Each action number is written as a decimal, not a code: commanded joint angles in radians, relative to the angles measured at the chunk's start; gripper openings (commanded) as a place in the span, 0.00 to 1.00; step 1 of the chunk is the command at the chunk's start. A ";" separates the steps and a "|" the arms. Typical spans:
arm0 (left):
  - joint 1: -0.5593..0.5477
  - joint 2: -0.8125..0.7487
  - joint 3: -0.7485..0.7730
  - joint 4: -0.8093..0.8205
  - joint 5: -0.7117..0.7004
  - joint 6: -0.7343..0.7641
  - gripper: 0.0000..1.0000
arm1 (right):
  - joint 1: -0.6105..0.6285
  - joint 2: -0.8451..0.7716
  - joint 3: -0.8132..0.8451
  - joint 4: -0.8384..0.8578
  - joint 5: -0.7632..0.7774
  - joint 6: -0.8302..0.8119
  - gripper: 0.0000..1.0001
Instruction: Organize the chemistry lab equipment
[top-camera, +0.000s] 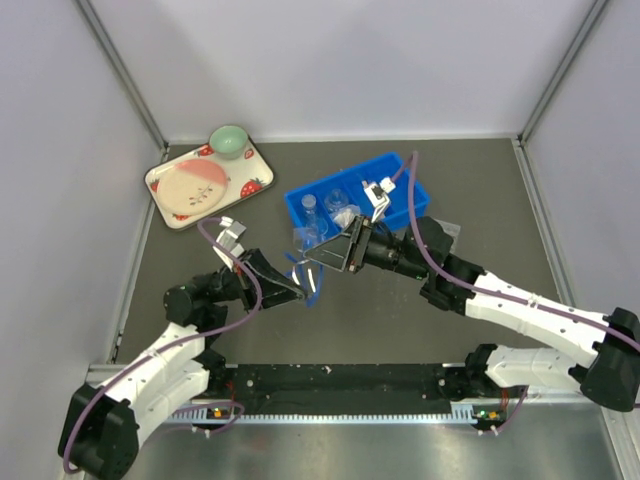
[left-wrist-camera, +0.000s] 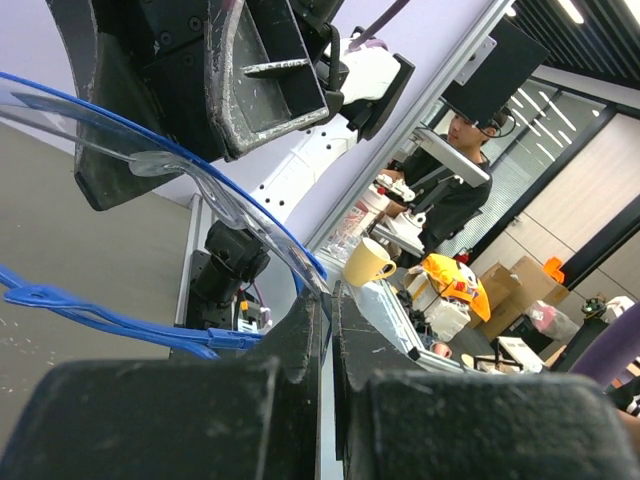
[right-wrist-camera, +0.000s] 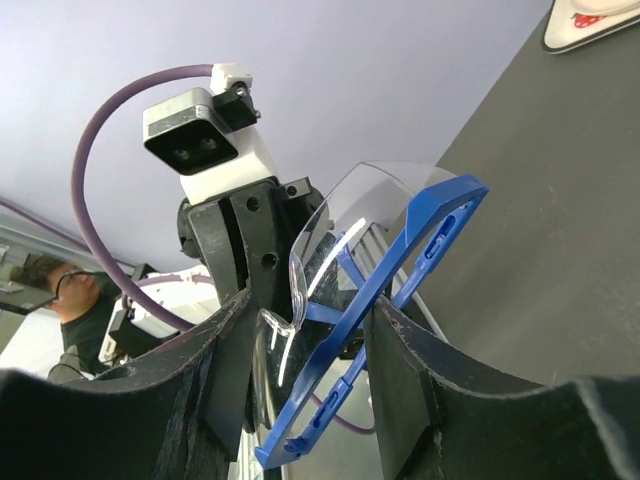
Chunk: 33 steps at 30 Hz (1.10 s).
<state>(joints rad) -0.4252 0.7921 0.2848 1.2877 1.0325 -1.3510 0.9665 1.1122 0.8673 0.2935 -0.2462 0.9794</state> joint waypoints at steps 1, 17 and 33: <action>-0.003 -0.024 0.025 0.096 -0.002 0.019 0.00 | 0.020 0.005 0.056 0.053 -0.008 -0.007 0.47; -0.003 -0.051 0.020 -0.097 -0.028 0.104 0.32 | 0.037 0.003 0.064 0.029 0.021 -0.016 0.00; -0.003 -0.192 0.458 -1.484 -0.408 0.927 0.98 | -0.070 -0.095 0.095 -0.243 0.156 -0.199 0.00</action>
<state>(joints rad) -0.4282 0.5892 0.6312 0.1463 0.8104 -0.6689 0.9749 1.0882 0.9226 0.1570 -0.1452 0.8639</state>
